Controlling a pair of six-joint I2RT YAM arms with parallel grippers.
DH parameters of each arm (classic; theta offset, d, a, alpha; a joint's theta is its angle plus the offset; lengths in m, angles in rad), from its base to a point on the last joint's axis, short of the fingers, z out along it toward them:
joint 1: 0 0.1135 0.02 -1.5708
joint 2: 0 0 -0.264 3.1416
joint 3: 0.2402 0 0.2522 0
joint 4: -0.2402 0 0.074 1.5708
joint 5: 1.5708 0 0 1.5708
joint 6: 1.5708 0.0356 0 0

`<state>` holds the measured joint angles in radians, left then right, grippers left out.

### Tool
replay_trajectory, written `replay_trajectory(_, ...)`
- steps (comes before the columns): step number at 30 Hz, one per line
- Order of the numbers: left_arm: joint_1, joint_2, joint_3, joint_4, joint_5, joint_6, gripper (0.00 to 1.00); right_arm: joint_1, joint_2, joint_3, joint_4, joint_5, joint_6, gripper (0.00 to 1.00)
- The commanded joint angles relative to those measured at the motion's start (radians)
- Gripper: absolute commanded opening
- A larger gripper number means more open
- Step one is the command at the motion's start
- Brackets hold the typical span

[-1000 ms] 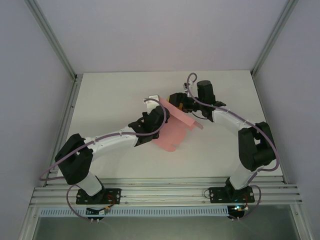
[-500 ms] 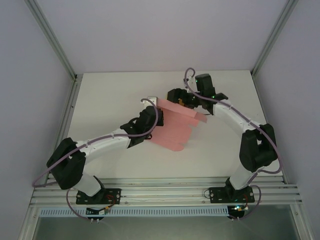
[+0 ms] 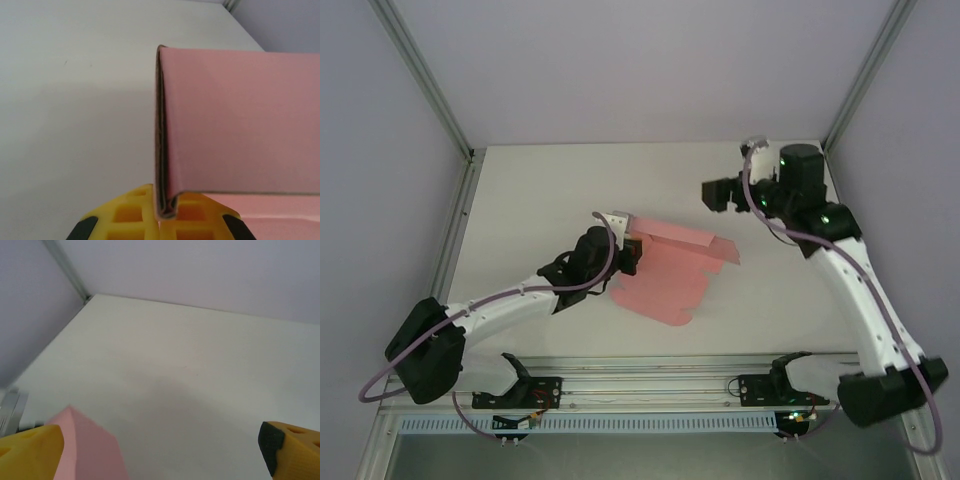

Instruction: Assemble paper box

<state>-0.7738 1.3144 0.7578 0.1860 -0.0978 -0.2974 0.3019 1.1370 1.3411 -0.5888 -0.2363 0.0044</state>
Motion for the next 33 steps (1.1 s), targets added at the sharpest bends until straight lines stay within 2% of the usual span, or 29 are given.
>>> replay_trajectory(1,0.014,-0.047,-0.010,0.015,0.040,0.044,0.00,0.003,-0.086,-0.028,-0.184,-0.127,-0.298,1.00)
replay_trajectory(4,0.023,-0.058,0.005,-0.026,0.077,0.075,0.00,0.004,-0.133,-0.046,-0.255,-0.140,-0.458,1.00)
replay_trajectory(7,0.028,-0.069,0.011,-0.043,0.100,0.094,0.00,0.003,-0.103,-0.005,-0.361,-0.171,-0.597,1.00)
replay_trajectory(15,0.030,-0.072,0.018,-0.058,0.123,0.106,0.00,0.014,0.030,0.080,-0.419,-0.243,-0.646,0.99)
replay_trajectory(19,0.031,-0.065,0.034,-0.081,0.091,0.106,0.00,0.054,0.044,0.075,-0.497,-0.288,-0.743,0.98)
replay_trajectory(22,0.034,-0.059,0.038,-0.080,0.093,0.104,0.00,0.079,0.038,0.050,-0.486,-0.239,-0.751,0.98)
replay_trajectory(26,0.036,-0.063,0.035,-0.063,0.136,0.105,0.00,0.132,0.072,0.037,-0.447,-0.110,-0.727,0.98)
replay_trajectory(33,0.042,-0.051,0.056,-0.077,0.141,0.080,0.00,0.191,0.120,0.031,-0.501,-0.059,-0.784,0.96)
